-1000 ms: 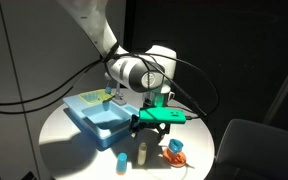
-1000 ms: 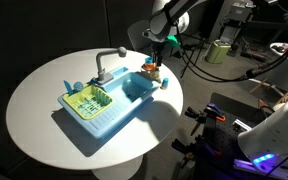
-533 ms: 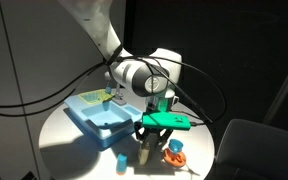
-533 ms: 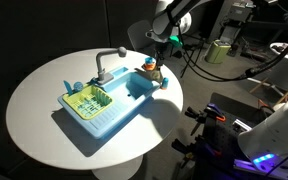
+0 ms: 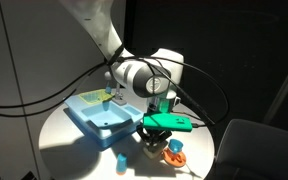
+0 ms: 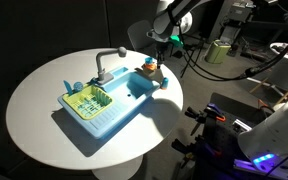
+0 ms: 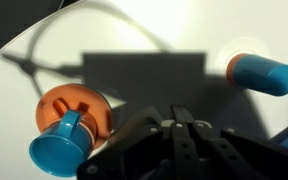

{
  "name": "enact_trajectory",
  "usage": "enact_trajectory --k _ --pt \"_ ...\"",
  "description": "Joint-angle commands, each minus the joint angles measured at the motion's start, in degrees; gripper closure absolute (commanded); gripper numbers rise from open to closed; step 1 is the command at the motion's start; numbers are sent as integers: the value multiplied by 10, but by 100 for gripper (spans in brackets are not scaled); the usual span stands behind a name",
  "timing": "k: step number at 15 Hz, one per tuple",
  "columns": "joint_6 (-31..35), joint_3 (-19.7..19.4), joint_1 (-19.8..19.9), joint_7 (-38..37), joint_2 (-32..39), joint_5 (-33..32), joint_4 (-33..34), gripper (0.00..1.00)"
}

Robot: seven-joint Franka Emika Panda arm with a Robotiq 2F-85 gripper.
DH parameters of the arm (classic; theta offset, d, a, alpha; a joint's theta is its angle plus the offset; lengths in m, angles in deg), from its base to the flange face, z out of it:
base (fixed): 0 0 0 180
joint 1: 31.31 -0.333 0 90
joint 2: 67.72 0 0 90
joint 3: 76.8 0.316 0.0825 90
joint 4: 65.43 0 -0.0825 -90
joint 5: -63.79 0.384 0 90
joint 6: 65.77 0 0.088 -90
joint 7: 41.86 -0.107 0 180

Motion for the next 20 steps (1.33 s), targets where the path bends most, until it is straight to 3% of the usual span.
enact_trajectory --k 1,12,13,14,20 --pt "-9 9 3 -2 -21 -3 -11 100" --pt "-15 19 -5 -10 -59 4 -16 100" --pt "-16 17 -6 -13 -57 3 -14 74" --pt "-17 17 -7 -15 -56 3 -12 72" --pt "-23 14 -8 -50 -42 8 6 26"
